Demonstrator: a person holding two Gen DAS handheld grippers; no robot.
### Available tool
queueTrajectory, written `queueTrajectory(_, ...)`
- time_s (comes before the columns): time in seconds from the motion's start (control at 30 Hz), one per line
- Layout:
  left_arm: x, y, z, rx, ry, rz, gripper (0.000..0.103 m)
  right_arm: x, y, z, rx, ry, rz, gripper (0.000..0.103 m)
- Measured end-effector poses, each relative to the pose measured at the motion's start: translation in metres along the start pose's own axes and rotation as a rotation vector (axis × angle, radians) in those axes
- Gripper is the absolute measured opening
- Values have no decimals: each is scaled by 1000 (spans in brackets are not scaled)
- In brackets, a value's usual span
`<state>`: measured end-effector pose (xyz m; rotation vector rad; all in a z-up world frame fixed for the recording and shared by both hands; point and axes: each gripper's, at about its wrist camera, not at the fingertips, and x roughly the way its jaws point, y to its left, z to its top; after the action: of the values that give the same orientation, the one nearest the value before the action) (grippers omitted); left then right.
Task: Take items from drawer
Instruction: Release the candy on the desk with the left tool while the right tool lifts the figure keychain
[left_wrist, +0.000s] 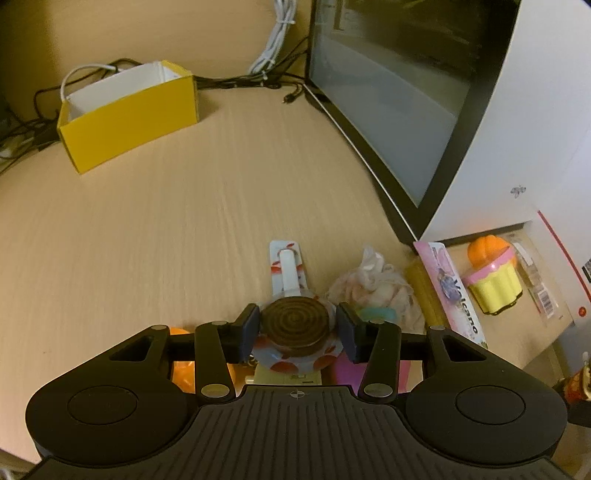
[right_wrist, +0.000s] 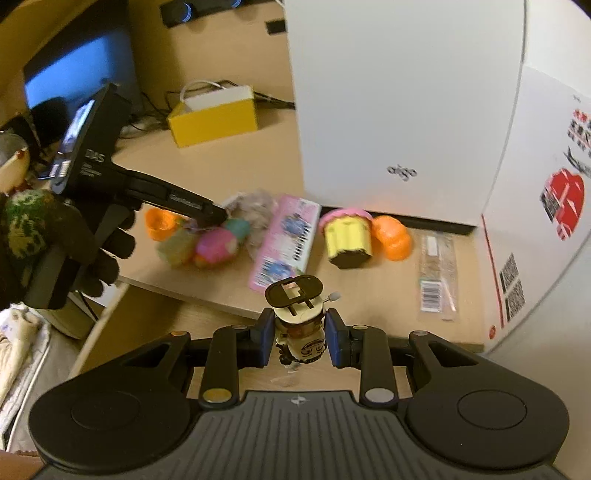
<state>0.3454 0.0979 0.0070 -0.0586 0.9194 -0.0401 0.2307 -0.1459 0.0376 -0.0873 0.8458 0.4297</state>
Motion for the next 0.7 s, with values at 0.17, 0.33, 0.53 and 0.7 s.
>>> queueTrajectory(0.17,-38,8,-8,-28,-98,-35,48,7,-8,-4,25,10,-26,29)
queueTrajectory(0.33,-83,17,-36,-57,-173,-31,47,6,-11,6,44,-20,-12,29)
queueTrajectory(0.53,-107,14,-80,-76,-129,-57,47,-4,-14,41,20,-128,-73,29)
queueTrajectory(0.7,-97,7,-117,-84,-33,-31,46,27,-34,62,12,-92,-287,29)
